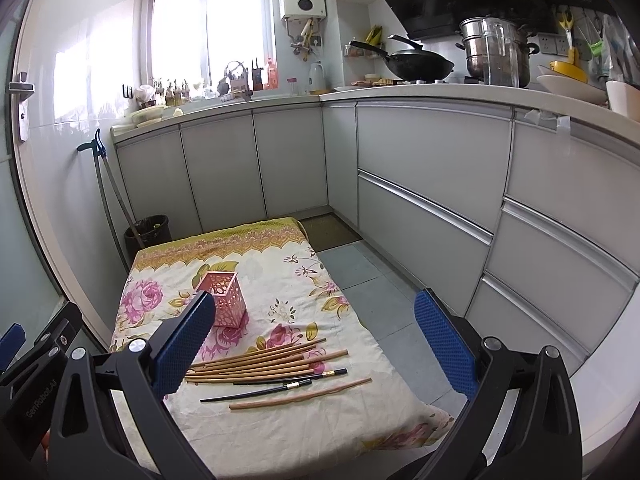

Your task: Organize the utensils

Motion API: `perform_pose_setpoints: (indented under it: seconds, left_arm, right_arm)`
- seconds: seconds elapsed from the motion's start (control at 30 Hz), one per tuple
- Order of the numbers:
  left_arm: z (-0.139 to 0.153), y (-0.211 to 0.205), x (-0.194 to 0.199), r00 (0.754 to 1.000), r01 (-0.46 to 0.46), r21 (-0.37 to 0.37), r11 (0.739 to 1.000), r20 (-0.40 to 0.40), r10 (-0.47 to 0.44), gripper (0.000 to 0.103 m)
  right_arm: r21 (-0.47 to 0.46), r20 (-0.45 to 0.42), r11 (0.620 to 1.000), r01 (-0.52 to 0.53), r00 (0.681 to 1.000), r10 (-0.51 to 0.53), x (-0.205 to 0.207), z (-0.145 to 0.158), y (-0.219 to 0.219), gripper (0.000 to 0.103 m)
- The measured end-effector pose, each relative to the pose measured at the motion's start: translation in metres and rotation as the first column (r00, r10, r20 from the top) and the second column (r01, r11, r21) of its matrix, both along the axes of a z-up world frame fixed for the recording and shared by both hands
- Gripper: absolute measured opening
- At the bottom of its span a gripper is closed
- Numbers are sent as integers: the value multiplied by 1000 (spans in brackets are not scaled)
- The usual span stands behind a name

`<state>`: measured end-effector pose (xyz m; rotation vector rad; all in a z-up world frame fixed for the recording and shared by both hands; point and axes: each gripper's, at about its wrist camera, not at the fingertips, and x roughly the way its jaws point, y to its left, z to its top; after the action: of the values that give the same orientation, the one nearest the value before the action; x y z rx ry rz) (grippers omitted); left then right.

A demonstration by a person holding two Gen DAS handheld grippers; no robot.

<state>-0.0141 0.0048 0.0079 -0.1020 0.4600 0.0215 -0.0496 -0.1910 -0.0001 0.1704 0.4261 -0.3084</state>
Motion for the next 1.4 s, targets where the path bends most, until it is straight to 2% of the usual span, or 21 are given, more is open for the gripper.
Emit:
perform_pose_setpoints:
  seconds: [0.43, 0.77, 0.87, 0.93, 0.97, 1.0, 1.03, 1.1, 1.17, 1.23, 1.27, 1.33, 1.37, 1.4]
  left_arm:
    - [-2, -4, 1, 1000, 10, 10, 1000, -10, -10, 96]
    - [-17, -19, 30, 998, 34, 32, 999, -63, -32, 96]
    - [-26, -27, 52, 993, 77, 61, 995, -98, -70, 96]
    - [-33, -38, 79, 977, 172, 85, 981, -139, -159, 96]
    - [-36, -47, 96, 958, 250, 112, 962, -174, -229, 96]
    - [-42, -60, 112, 925, 347, 154, 925, -222, -309, 96]
    - [-52, -76, 129, 877, 450, 203, 870, -285, -387, 96]
    - [-78, -109, 160, 762, 617, 273, 739, -445, -472, 96]
    - [-110, -137, 188, 652, 719, 255, 647, -569, -501, 96]
    - [-144, -160, 215, 557, 775, 211, 596, -674, -485, 96]
    - [-160, -172, 228, 520, 791, 196, 579, -714, -468, 96]
    - [-191, -189, 246, 427, 832, 158, 531, -794, -433, 96]
    - [-204, -196, 253, 399, 843, 161, 513, -826, -397, 95]
    - [-216, -201, 259, 389, 850, 180, 495, -847, -362, 91]
  right_arm:
    - [2, -9, 1000, 9, 1000, -9, -1, -3, -3, 97]
    - [13, -62, 1000, 26, 998, -25, 25, -21, -14, 97]
    - [22, -94, 999, 36, 995, -33, 39, -32, -21, 97]
    - [42, -112, 997, 69, 992, -64, 47, -40, -33, 97]
    - [52, -117, 994, 98, 989, -91, 49, -46, -42, 97]
    - [63, -125, 989, 136, 984, -128, 51, -52, -54, 97]
    - [78, -140, 981, 178, 976, -166, 53, -60, -68, 97]
    - [145, -195, 961, 237, 959, -207, 60, -80, -98, 97]
    - [227, -254, 938, 263, 945, -204, 68, -104, -124, 97]
    - [265, -301, 922, 281, 933, -197, 77, -128, -138, 97]
    - [266, -318, 921, 285, 928, -196, 81, -139, -141, 97]
    - [247, -349, 923, 296, 916, -201, 90, -157, -146, 97]
    - [240, -371, 922, 305, 906, -203, 96, -166, -149, 97]
    - [251, -396, 917, 311, 897, -196, 101, -173, -154, 97]
